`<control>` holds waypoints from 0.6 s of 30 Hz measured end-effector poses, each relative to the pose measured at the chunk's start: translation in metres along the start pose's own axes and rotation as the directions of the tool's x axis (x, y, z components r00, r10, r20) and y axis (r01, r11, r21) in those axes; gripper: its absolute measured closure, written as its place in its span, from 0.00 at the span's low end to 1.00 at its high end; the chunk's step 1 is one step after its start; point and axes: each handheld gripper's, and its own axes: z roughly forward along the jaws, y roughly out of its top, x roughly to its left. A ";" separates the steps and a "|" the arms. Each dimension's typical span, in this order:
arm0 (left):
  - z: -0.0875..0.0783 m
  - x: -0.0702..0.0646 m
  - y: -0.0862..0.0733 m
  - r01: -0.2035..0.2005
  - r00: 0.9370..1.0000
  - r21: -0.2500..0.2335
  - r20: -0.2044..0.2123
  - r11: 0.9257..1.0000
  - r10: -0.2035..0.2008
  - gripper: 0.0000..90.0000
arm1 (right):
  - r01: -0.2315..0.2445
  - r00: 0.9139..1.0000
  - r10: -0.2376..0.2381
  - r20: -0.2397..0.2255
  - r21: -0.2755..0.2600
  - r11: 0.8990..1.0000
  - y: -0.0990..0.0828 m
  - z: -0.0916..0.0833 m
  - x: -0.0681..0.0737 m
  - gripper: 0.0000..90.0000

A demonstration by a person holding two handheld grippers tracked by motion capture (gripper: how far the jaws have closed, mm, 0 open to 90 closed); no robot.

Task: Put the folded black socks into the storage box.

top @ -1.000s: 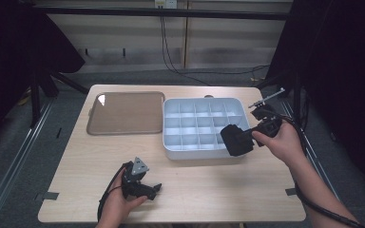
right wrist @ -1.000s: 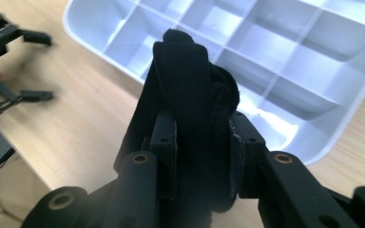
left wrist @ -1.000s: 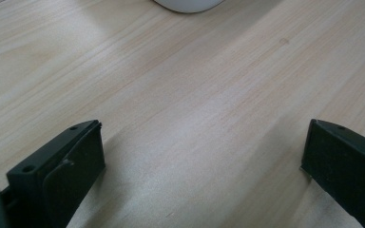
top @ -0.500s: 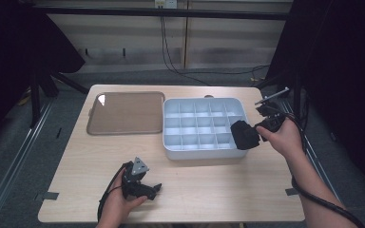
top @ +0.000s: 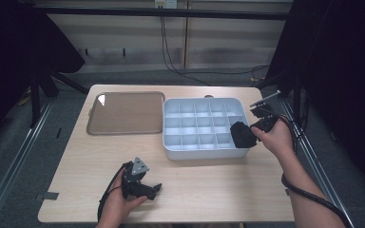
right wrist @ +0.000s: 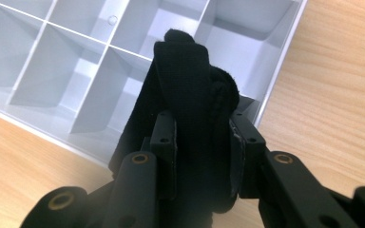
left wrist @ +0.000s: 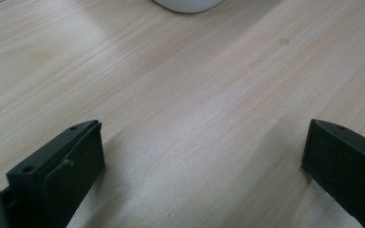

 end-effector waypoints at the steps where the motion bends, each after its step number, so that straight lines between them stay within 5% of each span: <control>1: 0.000 0.000 0.000 0.000 1.000 0.000 0.000 1.000 0.000 0.00 | 0.000 1.000 0.000 0.000 0.000 1.000 0.000 0.000 0.000 0.76; 18: 0.000 0.000 0.000 0.001 1.000 0.000 -0.001 1.000 -0.001 0.00 | 0.046 0.994 -0.048 0.100 0.021 0.999 -0.001 0.010 0.013 0.75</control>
